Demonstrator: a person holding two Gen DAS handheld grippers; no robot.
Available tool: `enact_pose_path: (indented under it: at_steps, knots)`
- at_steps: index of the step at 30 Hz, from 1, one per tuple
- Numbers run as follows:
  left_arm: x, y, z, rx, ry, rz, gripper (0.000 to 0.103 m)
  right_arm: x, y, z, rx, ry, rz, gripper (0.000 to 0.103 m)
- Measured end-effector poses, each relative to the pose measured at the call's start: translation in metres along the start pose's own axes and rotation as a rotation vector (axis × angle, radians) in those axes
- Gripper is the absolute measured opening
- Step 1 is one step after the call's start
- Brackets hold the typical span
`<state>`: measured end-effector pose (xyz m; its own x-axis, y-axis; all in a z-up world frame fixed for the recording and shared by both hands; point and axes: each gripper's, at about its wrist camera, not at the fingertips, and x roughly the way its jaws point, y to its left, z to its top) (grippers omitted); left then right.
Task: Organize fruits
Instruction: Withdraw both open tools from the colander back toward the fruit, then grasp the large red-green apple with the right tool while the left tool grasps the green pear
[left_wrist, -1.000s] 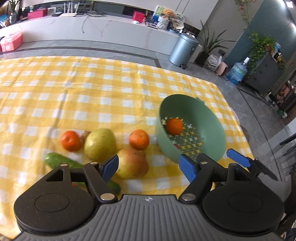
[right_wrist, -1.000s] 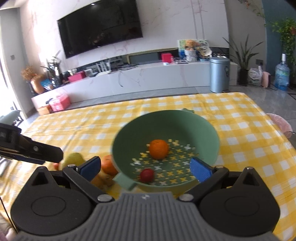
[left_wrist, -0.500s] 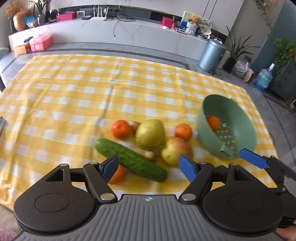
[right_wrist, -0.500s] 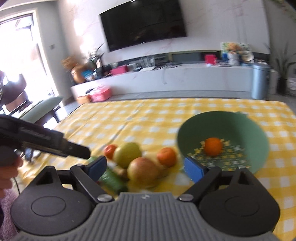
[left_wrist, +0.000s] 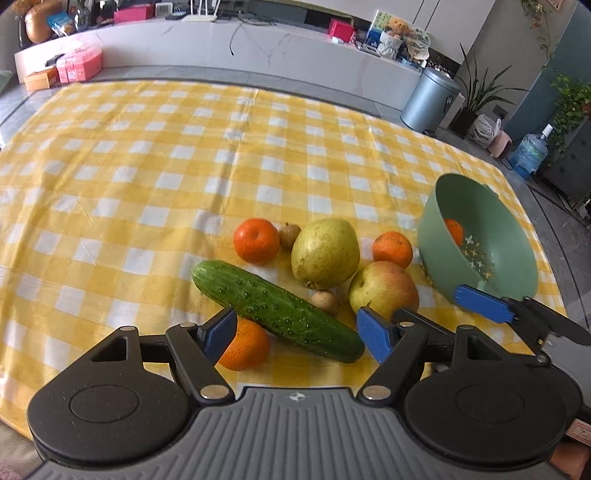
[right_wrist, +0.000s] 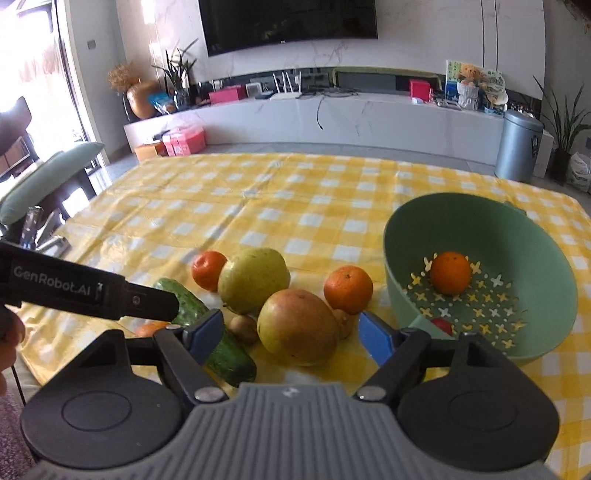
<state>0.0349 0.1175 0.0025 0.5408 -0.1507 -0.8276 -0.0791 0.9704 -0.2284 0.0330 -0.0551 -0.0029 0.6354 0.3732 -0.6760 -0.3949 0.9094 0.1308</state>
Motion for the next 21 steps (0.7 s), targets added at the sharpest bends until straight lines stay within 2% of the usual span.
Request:
enact_pose_path:
  at_steps: [2,5,10,14,17,21]
  knots:
    - [0.007,0.002,-0.001,0.003,0.006,0.010,0.086,0.012,0.002,-0.002,-0.009,0.019,-0.021,0.070]
    - [0.015,0.008,-0.002,0.006,0.002,0.038,0.086,0.028,0.007,-0.002,-0.042,0.045,-0.076,0.069]
    - [0.026,0.014,-0.004,0.013,0.009,0.065,0.086,0.046,0.008,-0.001,-0.048,0.072,-0.116,0.069]
    - [0.033,0.018,-0.008,0.021,0.017,0.103,0.084,0.056,0.019,-0.002,-0.122,0.079,-0.129,0.068]
    - [0.036,0.022,-0.009,0.003,0.030,0.082,0.084,0.067,0.025,-0.005,-0.152,0.104,-0.126,0.070]
    - [0.034,0.022,-0.009,0.000,0.027,0.062,0.084,0.071,0.024,-0.006,-0.152,0.103,-0.152,0.064]
